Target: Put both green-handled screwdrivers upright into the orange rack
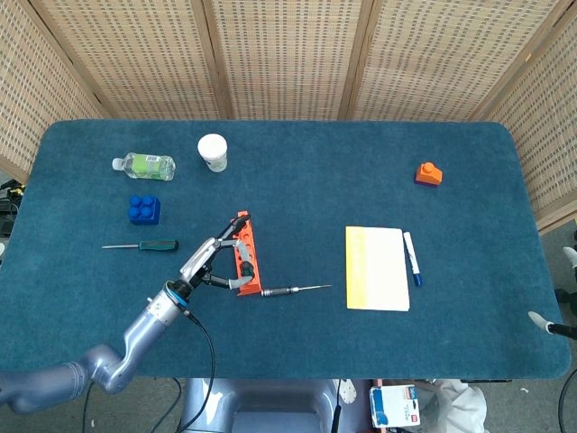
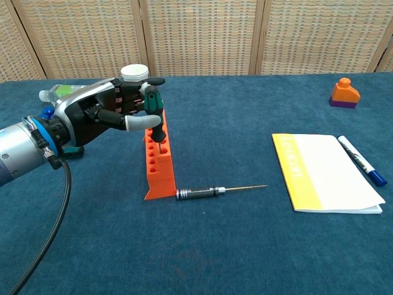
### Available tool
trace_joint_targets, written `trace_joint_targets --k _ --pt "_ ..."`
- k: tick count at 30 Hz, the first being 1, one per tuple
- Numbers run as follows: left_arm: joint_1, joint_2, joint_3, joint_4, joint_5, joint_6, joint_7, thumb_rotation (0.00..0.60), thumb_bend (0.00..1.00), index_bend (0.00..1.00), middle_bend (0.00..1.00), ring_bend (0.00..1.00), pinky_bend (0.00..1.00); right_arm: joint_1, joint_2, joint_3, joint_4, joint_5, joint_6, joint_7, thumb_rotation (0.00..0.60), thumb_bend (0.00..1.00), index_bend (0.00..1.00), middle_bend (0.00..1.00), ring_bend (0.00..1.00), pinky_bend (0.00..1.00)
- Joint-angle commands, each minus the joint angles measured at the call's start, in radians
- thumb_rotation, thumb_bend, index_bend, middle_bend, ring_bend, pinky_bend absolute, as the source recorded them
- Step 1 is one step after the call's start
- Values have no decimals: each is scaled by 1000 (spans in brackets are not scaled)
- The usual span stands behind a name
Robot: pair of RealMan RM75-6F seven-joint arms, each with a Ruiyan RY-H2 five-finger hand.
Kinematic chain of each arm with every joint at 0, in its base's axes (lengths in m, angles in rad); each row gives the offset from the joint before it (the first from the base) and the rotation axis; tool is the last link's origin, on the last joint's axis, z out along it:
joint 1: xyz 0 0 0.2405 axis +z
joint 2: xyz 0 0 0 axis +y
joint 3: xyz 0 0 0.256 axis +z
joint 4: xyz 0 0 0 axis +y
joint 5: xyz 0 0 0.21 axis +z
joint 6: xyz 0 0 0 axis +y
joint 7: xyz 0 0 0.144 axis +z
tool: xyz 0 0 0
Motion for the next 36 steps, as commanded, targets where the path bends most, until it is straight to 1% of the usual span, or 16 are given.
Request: trace_joint_targets --k 1,9,14,20,22,24,27,31,34,36 --pt "0 -1 2 3 2 2 -1 600 386 531 0 0 0 0 0 0 0 0 -1 -1 600 0 0 0 0 0" --pt "-5 6 8 0 5 -4 -2 600 386 457 0 0 0 1 1 -1 -1 1 -3 0 600 0 0 0 0 0" --pt "-3 13 8 -10 7 3 1 600 386 436 0 0 0 0 2 0 -2 0 -1 2 600 0 0 0 0 0" --pt "8 40 11 -49 27 42 -11 600 385 381 0 0 0 -1 3 -1 -4 -3 2 5 600 0 0 0 0 0" --pt "18 67 11 -79 47 80 -9 600 383 340 0 0 0 -2 5 -1 -5 -5 4 8 600 0 0 0 0 0" --pt "28 93 9 -108 60 111 3 600 361 301 0 0 0 -3 5 -2 -5 -6 5 10 600 0 0 0 0 0" --pt "42 149 -1 -165 74 155 32 600 288 259 0 0 0 -3 6 -2 -6 -8 6 11 600 0 0 0 0 0" --pt "55 223 -20 -221 63 178 101 600 230 230 0 0 0 -4 7 -3 -8 -12 9 11 600 0 0 0 0 0" --pt "70 285 -46 -254 19 182 217 600 184 221 0 0 0 -6 8 -4 -10 -15 12 12 600 0 0 0 0 0" --pt "82 325 -52 -251 -26 165 354 600 154 220 0 0 0 -6 9 -5 -11 -17 13 13 600 0 0 0 0 0"
